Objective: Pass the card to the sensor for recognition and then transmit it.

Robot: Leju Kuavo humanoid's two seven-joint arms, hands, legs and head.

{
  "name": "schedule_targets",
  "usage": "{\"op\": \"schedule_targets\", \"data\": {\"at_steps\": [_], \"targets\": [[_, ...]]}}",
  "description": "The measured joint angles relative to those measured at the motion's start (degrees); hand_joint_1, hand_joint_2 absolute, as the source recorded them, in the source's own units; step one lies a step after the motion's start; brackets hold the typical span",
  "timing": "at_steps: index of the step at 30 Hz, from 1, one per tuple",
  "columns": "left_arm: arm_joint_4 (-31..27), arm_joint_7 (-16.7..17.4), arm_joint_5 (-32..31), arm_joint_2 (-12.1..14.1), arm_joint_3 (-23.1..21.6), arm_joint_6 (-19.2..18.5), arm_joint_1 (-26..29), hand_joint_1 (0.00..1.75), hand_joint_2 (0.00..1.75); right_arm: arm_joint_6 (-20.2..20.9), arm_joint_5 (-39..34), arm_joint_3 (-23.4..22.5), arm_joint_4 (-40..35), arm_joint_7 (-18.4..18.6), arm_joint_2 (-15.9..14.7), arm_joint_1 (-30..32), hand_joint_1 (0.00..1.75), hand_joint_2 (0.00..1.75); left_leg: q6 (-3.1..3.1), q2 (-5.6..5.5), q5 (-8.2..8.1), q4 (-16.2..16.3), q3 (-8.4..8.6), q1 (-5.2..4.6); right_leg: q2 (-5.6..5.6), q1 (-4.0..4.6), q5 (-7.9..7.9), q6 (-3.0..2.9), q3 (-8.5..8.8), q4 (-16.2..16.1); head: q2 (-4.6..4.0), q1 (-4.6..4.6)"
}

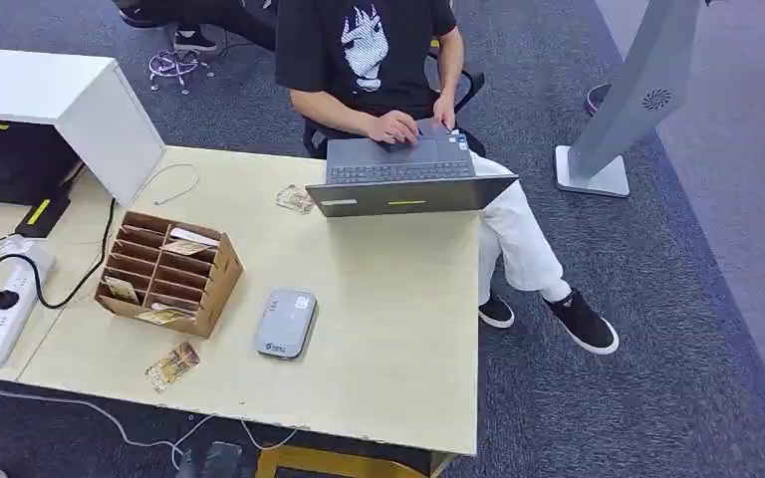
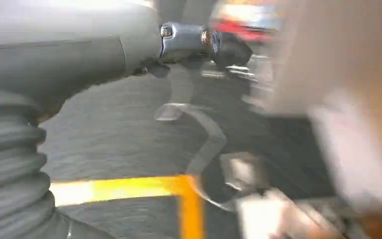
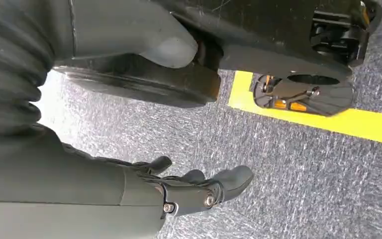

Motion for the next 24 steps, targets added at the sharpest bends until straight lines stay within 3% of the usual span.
{"op": "schedule_targets", "data": {"at_steps": [2,3,7,8,14,24], "targets": [[-4.1,0.0,-12.2,-2.1,8.9,0.0,0.4,0.0,1.75,0.0,0.0,0.0,0.0,-0.2,0.0,0.1,0.0,1.75,0.04,0.24,-0.04,0.0,0.02,-0.05,0.23,-0.03,0.09,0.01,-0.06,0.0,0.0,0.05],[-5.8,0.0,-13.5,-2.9,12.5,0.0,0.4,0.0,1.75,0.0,0.0,-0.1,0.0,-0.2,0.0,0.1,0.0,1.75,0.06,0.24,-0.05,0.0,0.04,-0.06,0.23,-0.04,0.1,0.04,-0.06,0.0,0.0,0.02],[-10.0,0.1,2.9,-4.8,20.8,0.0,0.9,0.0,1.75,0.0,0.0,-0.3,0.0,-0.2,0.1,0.1,0.0,1.75,0.1,0.13,-0.08,0.0,0.05,-0.05,0.14,-0.02,0.08,0.05,-0.05,0.0,0.0,0.0],[-10.7,0.0,3.8,-5.1,22.0,0.0,1.4,0.0,1.75,0.1,0.0,-0.4,0.0,-0.2,0.1,0.1,0.0,1.75,0.1,0.08,-0.07,0.0,0.04,-0.05,0.11,-0.01,0.06,0.05,-0.05,0.0,0.0,0.02],[-13.1,0.0,4.5,-6.8,25.8,-0.1,1.9,0.0,1.75,0.2,0.0,-0.5,0.0,-0.2,0.1,0.1,0.0,1.75,0.1,0.01,-0.07,0.0,0.01,-0.04,0.02,-0.01,0.01,0.08,-0.02,0.0,0.0,0.02],[-14.0,0.0,4.6,-7.3,27.4,-0.1,2.0,0.0,1.75,0.2,0.0,-0.8,0.0,-0.2,0.1,0.1,0.0,1.75,0.1,0.0,-0.07,0.0,0.01,-0.04,0.01,-0.01,0.01,0.09,-0.02,0.0,0.0,0.02]]}}
